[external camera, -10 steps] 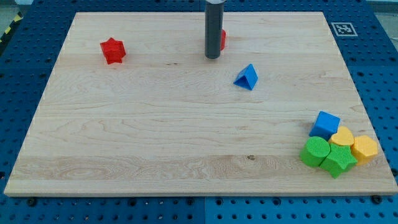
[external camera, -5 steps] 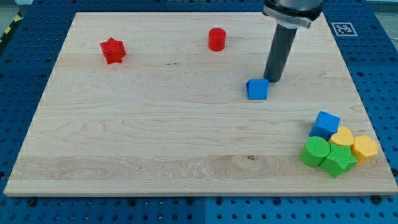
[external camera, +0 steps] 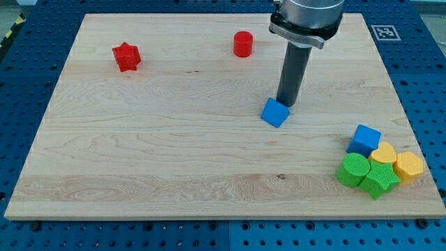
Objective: Push the blue triangle down
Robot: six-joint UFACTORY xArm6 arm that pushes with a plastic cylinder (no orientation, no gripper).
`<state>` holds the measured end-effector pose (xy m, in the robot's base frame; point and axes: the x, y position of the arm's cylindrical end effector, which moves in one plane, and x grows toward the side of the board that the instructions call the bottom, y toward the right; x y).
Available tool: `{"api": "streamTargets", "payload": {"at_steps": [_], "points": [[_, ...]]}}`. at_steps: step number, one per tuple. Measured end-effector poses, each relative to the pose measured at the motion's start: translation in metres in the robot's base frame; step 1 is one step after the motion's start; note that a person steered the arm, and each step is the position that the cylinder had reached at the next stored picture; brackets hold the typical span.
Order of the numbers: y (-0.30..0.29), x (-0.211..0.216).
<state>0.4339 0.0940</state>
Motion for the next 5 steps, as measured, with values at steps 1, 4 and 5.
{"api": "streamTargets", "payload": {"at_steps": [1, 4, 5], "points": [[-0.03, 0.0], [-0.02, 0.004], [-0.02, 0.017]]}}
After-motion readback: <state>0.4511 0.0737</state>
